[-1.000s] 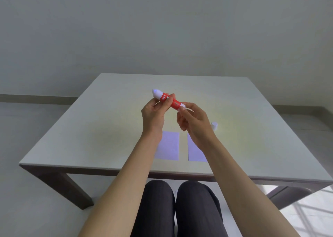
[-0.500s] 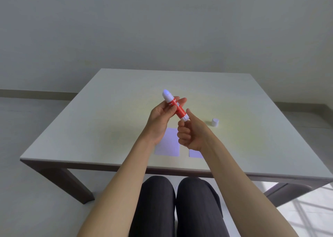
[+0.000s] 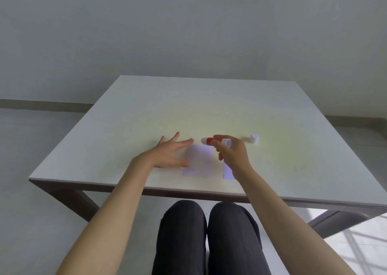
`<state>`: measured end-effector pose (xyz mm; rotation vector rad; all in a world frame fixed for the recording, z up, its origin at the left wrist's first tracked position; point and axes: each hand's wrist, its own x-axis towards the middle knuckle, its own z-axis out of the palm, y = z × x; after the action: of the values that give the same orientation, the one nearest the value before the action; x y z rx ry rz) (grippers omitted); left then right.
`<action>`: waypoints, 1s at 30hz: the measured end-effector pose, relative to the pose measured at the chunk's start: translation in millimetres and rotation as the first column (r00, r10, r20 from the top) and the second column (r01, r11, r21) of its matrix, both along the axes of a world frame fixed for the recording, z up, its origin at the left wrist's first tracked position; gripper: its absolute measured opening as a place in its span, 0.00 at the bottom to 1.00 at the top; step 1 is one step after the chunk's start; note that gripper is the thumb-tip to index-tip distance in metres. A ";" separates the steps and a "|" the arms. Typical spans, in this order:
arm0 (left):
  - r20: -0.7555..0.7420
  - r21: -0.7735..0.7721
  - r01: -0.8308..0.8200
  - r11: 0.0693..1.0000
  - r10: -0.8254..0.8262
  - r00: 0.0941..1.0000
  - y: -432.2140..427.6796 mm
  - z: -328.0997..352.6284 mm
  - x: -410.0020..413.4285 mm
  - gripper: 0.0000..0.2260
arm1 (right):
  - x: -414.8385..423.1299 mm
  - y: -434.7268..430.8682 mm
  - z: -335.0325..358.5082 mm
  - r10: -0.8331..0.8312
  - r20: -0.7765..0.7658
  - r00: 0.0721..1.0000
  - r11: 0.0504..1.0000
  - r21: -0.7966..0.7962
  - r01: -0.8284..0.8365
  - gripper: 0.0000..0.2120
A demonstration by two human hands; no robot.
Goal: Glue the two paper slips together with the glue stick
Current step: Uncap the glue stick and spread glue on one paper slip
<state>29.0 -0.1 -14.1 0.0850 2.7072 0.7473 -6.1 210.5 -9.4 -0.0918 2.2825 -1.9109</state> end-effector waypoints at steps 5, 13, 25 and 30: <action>-0.052 0.000 0.024 1.000 -0.024 0.998 -1.3 -27.3 -1.9 0.39 | 2.1 -14.5 -12.4 0.069 -0.205 0.976 0.946 0.325 0.001 0.14; 0.009 0.096 -0.072 0.993 0.071 0.997 -2.9 -33.8 -2.7 0.45 | 27.3 -19.1 -21.1 0.407 -0.320 0.855 0.816 0.549 -0.183 0.12; -0.037 0.107 -0.009 0.994 0.013 0.999 -4.4 -35.5 -3.3 0.45 | 25.7 2.1 -19.9 0.503 -0.318 0.804 0.785 0.558 -0.271 0.12; -0.059 0.111 0.015 0.994 -0.008 0.998 -5.9 -35.3 -1.5 0.44 | 2.6 11.5 -16.0 0.246 -0.310 0.918 0.884 0.460 -0.081 0.11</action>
<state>27.5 -6.0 -49.4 0.1513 2.7161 0.9055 -3.5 222.0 -25.5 -0.6075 2.7782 -1.3359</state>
